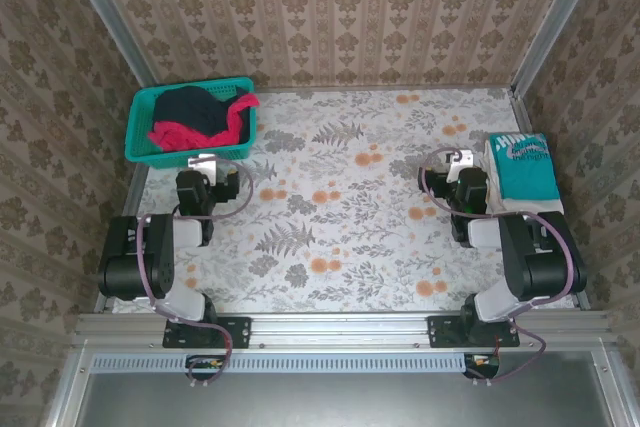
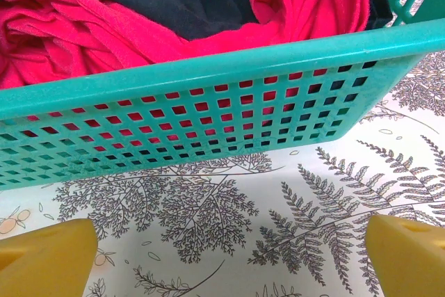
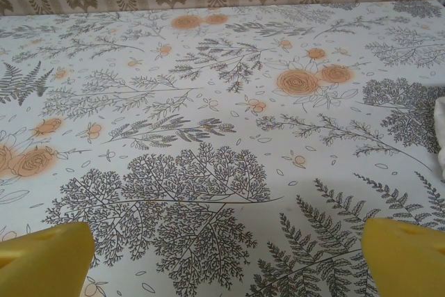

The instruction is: Fold and stack the t-shirts

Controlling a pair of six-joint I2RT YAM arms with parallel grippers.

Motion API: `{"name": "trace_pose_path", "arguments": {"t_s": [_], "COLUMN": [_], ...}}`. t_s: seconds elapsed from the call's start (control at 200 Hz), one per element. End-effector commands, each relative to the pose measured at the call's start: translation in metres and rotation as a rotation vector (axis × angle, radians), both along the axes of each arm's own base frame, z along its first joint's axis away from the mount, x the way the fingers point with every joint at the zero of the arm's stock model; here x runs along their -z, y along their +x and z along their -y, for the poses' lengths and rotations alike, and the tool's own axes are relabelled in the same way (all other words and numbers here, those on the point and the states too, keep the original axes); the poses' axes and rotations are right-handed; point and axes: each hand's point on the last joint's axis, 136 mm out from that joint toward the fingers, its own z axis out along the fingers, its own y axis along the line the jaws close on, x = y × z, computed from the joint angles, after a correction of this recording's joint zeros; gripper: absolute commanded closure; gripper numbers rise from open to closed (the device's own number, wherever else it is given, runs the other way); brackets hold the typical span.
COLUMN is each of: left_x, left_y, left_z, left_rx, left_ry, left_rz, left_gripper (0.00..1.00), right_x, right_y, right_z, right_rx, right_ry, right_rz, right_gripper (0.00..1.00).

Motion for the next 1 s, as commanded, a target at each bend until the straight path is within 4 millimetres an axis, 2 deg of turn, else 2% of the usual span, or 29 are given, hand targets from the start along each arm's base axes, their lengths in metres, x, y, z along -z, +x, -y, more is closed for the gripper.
{"name": "trace_pose_path", "arguments": {"t_s": [0.0,0.77,0.95,0.965,0.995], "left_x": [-0.005,-0.006,-0.024,-0.026,-0.031], "left_y": [0.000,0.000,-0.004,-0.005,-0.007], "left_z": [-0.001,0.001,0.014,0.015,0.016], "left_rx": [-0.008,0.008,0.040,0.035,0.029], "left_ry": [-0.007,-0.008,0.054,0.060,0.070], "left_rz": [0.017,0.016,0.011,0.011,0.013], "left_gripper": [0.00,0.00,0.00,0.00,0.00], "right_x": [-0.003,-0.005,-0.027,-0.038,-0.043], "right_y": [0.002,0.002,-0.006,-0.007,-0.009], "right_z": [0.000,-0.001,-0.005,-0.005,-0.006], "right_rx": [0.004,-0.001,-0.018,-0.020,-0.024], "right_ry": [0.002,-0.001,-0.008,-0.011,-0.015], "right_rz": [0.008,0.010,0.025,0.048,0.053], "right_gripper": [0.00,0.00,0.00,0.00,0.00]}}
